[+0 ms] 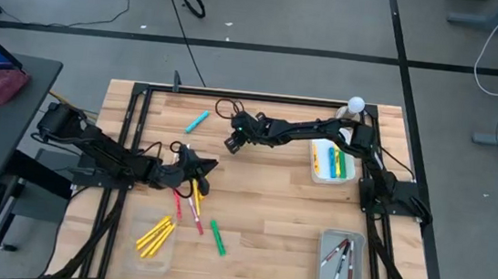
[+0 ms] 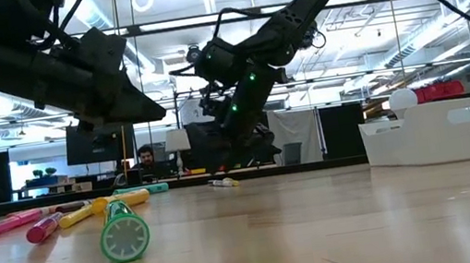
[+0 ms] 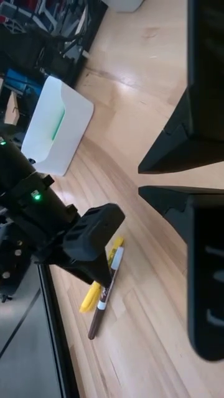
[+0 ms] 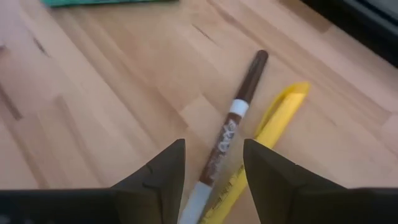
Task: Pick & Place Markers
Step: Put the brown marker into the gray bin
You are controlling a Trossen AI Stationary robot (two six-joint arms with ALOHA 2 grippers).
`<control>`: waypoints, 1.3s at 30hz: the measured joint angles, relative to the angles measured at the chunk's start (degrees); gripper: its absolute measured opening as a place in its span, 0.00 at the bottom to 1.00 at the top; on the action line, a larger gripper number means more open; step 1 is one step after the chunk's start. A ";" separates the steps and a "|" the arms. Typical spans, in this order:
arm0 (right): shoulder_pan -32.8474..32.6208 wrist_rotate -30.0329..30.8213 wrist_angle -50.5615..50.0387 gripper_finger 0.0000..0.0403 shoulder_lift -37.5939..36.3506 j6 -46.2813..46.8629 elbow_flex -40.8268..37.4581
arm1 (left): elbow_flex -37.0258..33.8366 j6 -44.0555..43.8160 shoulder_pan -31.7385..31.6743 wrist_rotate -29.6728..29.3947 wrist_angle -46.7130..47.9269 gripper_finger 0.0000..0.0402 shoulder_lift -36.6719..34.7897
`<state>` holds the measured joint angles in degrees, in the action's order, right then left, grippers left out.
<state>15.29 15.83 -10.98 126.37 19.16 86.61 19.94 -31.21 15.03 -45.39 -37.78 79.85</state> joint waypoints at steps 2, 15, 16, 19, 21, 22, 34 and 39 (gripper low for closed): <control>-0.06 0.04 -0.28 0.41 0.16 -0.08 0.00 | 0.00 -0.06 0.00 0.00 -0.02 0.11 0.00; -1.77 0.68 -3.32 0.41 0.20 -0.13 0.00 | 0.00 -1.24 0.01 0.02 -0.06 0.11 0.00; -1.94 0.69 -3.62 0.41 0.20 -0.13 0.00 | 0.00 -1.26 0.00 0.03 -0.04 0.11 0.00; -2.32 0.74 -4.98 0.41 0.20 -0.15 0.00 | 0.00 -1.28 0.00 0.22 -0.06 0.11 0.00; -2.32 0.68 -5.11 0.41 0.20 -0.13 0.00 | 0.00 -1.28 0.00 0.24 -0.07 0.11 0.00; -2.32 0.66 -5.28 0.41 0.20 -0.11 0.00 | 0.00 -1.28 0.00 0.24 -0.07 0.11 0.00; -3.47 -3.39 -5.57 0.41 2.20 1.57 0.15 | 0.00 -1.24 0.09 1.09 -0.09 0.11 0.02; -3.69 -3.02 -5.51 0.41 2.29 1.57 0.11 | 0.00 -1.20 0.13 1.14 -0.07 0.11 0.02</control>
<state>11.60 12.82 -16.49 128.66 20.73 86.72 19.94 -32.41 15.16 -44.24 -37.85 79.87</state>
